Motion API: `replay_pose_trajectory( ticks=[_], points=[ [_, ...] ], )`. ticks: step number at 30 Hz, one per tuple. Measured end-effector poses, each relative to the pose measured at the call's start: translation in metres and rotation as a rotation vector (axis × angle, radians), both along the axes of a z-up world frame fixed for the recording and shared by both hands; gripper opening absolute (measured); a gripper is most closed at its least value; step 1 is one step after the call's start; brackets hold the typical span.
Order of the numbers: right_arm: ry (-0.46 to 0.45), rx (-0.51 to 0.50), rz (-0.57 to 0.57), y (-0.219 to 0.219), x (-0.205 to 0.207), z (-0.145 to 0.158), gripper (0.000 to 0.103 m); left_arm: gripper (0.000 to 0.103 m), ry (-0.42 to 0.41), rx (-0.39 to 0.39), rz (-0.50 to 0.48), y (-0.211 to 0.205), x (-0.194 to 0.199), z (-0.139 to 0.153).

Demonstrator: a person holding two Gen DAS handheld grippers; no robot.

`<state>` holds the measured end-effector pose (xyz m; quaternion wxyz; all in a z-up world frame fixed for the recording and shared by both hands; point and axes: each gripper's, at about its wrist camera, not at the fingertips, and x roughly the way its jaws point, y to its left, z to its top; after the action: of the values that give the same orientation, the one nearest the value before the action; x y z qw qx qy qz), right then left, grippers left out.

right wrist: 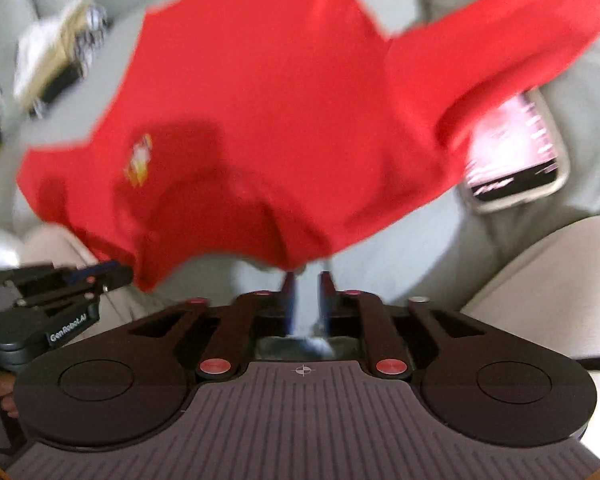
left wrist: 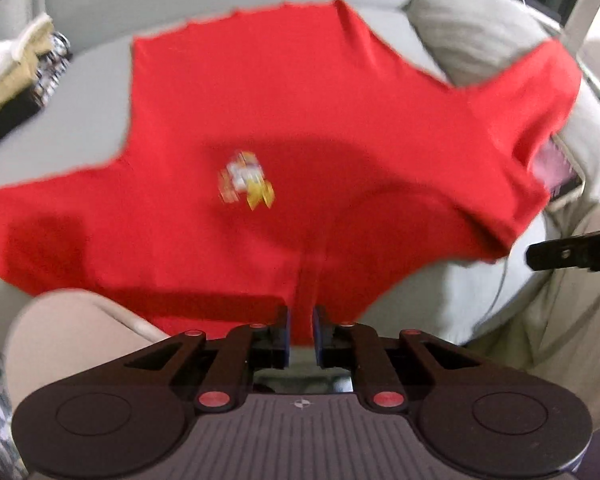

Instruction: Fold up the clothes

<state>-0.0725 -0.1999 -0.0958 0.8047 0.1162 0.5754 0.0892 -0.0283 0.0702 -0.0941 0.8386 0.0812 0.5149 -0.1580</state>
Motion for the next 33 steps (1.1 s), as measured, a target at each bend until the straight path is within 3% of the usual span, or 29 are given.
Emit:
replay_pose_trajectory(
  ticks=[1, 2, 6, 10, 19, 28, 33],
  points=[
    [-0.030, 0.021, -0.024, -0.009, -0.002, 0.011, 0.047, 0.026, -0.018, 0.001, 0.009, 0.001, 0.002, 0.008],
    [-0.058, 0.033, -0.043, -0.016, -0.004, 0.021, 0.049, 0.037, -0.038, 0.004, 0.018, 0.001, 0.003, 0.015],
    [-0.137, 0.068, -0.123, -0.036, -0.007, 0.050, 0.055, 0.047, -0.098, 0.035, 0.053, -0.006, 0.001, 0.037],
    [-0.158, 0.096, -0.165, -0.044, -0.011, 0.057, 0.056, 0.066, -0.132, 0.031, 0.077, -0.020, -0.007, 0.041],
    [-0.072, 0.163, -0.166, -0.039, -0.011, 0.042, 0.056, 0.072, -0.115, 0.065, 0.056, -0.031, -0.009, 0.036],
    [-0.168, 0.184, -0.248, -0.069, -0.014, 0.067, 0.064, 0.073, -0.126, 0.045, 0.083, -0.032, -0.002, 0.045],
    [-0.176, 0.240, -0.282, -0.091, -0.012, 0.067, 0.069, 0.073, -0.106, 0.058, 0.100, -0.046, 0.003, 0.043]
  ],
)
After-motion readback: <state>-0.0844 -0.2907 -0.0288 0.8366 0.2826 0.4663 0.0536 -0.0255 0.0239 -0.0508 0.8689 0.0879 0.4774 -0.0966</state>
